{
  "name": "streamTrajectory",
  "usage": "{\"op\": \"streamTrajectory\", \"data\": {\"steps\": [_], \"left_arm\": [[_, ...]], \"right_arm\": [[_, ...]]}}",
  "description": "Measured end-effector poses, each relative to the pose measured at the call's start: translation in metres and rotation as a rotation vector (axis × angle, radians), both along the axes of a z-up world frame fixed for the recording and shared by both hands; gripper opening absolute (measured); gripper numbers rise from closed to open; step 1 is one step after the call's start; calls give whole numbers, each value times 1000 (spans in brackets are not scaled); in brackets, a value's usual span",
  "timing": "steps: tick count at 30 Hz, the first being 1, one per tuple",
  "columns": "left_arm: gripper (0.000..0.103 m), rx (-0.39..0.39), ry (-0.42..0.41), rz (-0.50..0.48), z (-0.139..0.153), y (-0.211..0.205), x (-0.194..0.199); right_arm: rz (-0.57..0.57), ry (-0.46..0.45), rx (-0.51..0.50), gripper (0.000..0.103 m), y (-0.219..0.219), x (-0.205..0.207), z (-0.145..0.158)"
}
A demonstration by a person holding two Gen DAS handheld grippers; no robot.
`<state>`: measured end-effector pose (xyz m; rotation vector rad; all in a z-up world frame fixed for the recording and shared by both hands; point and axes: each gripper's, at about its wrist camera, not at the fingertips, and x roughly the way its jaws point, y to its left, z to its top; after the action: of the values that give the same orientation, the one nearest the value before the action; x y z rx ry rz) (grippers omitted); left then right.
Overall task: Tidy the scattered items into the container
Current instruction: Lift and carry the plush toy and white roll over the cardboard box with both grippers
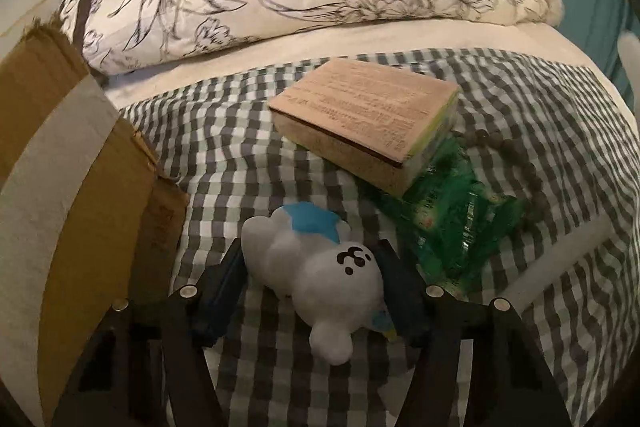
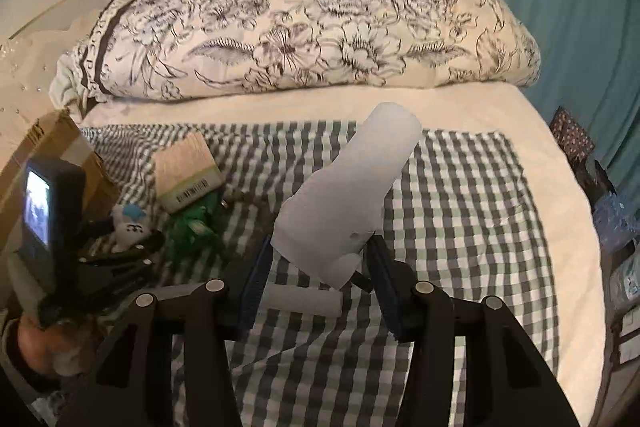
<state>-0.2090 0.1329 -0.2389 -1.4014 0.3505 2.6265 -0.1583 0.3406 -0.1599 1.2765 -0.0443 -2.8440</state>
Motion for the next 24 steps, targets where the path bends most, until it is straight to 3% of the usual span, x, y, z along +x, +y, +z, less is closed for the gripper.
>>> {"op": "streamTrajectory", "data": {"steps": [13,24], "left_arm": [[64,50,139,-92,72,9,36],[64,135,190,-128,126,-4,73]], "right_arm": [[-75,89,-15,49,3,39,44],[-137,126,-53,49,-4,85,62]]}}
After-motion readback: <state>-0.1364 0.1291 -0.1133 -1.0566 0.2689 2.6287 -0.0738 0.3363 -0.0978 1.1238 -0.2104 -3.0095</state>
